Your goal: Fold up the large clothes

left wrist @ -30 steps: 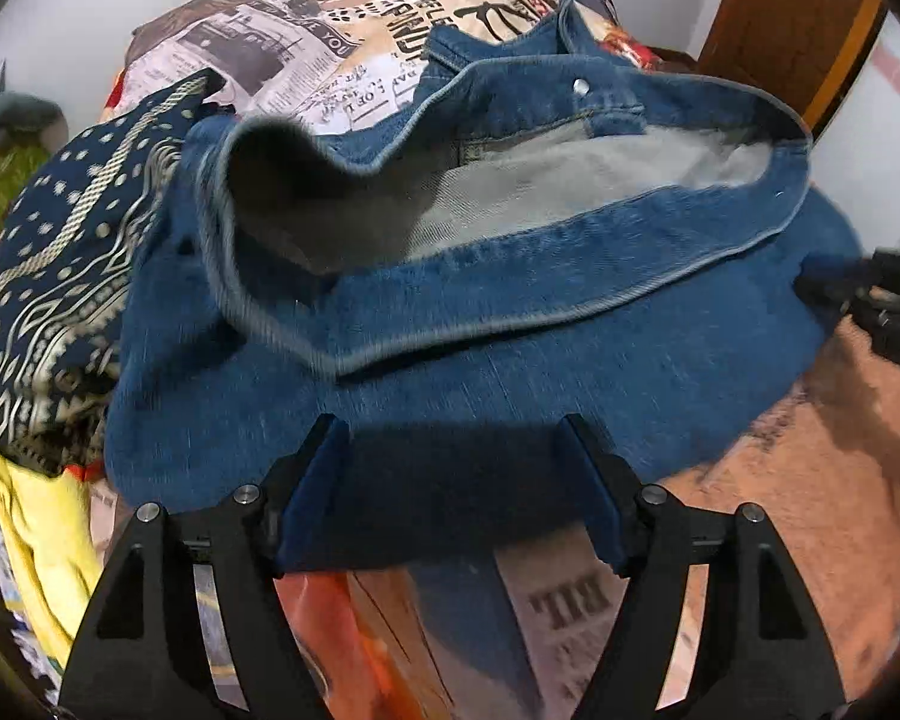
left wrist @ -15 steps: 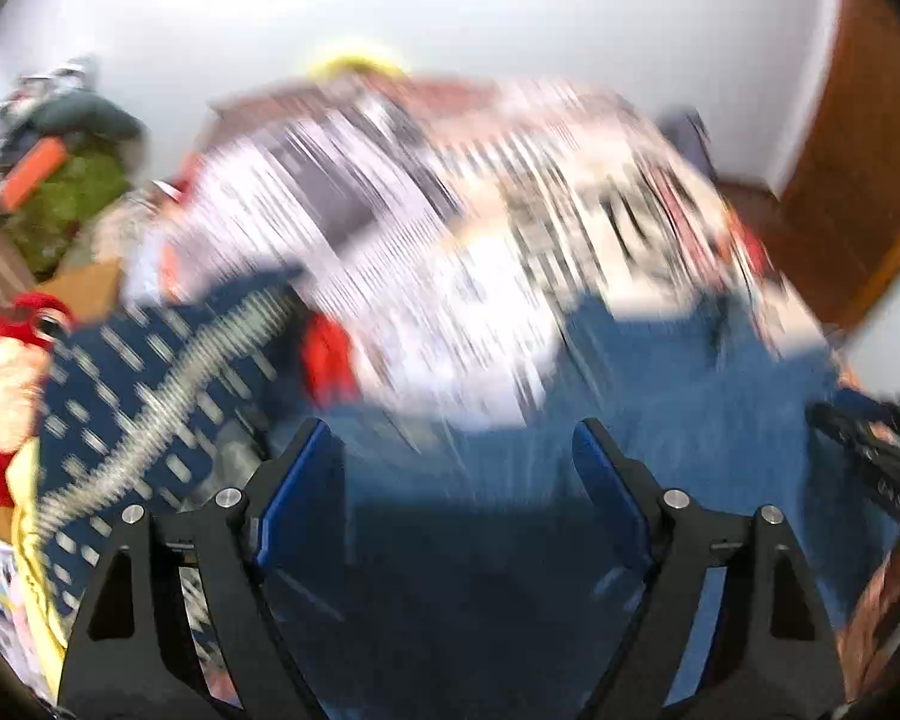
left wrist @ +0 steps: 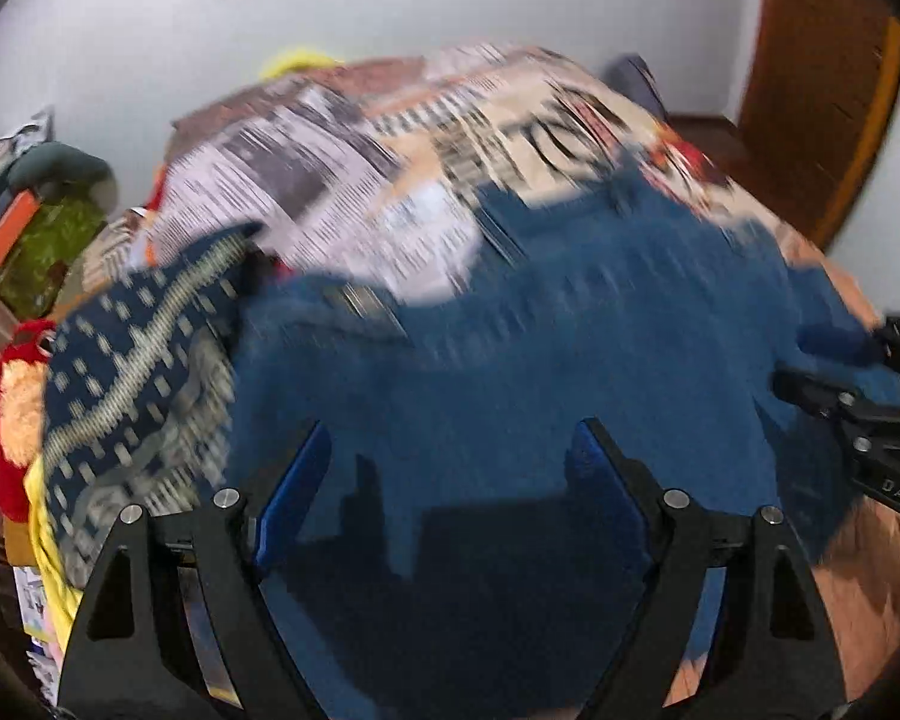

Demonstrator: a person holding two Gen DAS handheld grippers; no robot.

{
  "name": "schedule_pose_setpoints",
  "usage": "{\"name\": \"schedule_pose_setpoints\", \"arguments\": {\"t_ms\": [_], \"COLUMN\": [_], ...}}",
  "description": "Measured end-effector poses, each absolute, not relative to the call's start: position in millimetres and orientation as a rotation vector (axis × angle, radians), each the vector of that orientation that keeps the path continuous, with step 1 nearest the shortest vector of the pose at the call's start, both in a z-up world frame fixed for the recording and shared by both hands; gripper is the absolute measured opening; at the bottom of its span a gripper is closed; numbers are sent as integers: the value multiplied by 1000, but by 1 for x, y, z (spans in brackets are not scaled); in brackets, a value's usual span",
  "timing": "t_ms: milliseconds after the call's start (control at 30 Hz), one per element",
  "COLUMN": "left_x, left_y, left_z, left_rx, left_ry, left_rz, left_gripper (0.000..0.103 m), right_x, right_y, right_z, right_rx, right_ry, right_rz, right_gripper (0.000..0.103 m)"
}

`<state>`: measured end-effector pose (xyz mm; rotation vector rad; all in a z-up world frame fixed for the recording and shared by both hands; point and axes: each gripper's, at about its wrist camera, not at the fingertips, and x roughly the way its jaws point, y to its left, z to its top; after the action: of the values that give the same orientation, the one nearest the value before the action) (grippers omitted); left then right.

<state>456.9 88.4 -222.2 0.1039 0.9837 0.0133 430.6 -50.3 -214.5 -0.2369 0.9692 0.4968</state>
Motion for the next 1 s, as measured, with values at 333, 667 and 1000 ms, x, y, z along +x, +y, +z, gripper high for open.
{"name": "schedule_pose_setpoints", "arguments": {"t_ms": [333,667,1000], "left_x": [417,379,342], "left_y": [99,133,181], "left_z": [-266,-260,-264], "left_rx": [5,-84,-312], "left_ry": [1064,1005,989], "left_rz": [53,179,341], "left_gripper": [88,88,95], "right_x": [399,406,397], "right_y": [-47,-124,-166], "right_z": [-238,-237,-235], "right_rx": [-333,-207,-160], "right_ry": [999,1029,1028], "right_rz": [499,326,208], "right_gripper": [72,75,75]}}
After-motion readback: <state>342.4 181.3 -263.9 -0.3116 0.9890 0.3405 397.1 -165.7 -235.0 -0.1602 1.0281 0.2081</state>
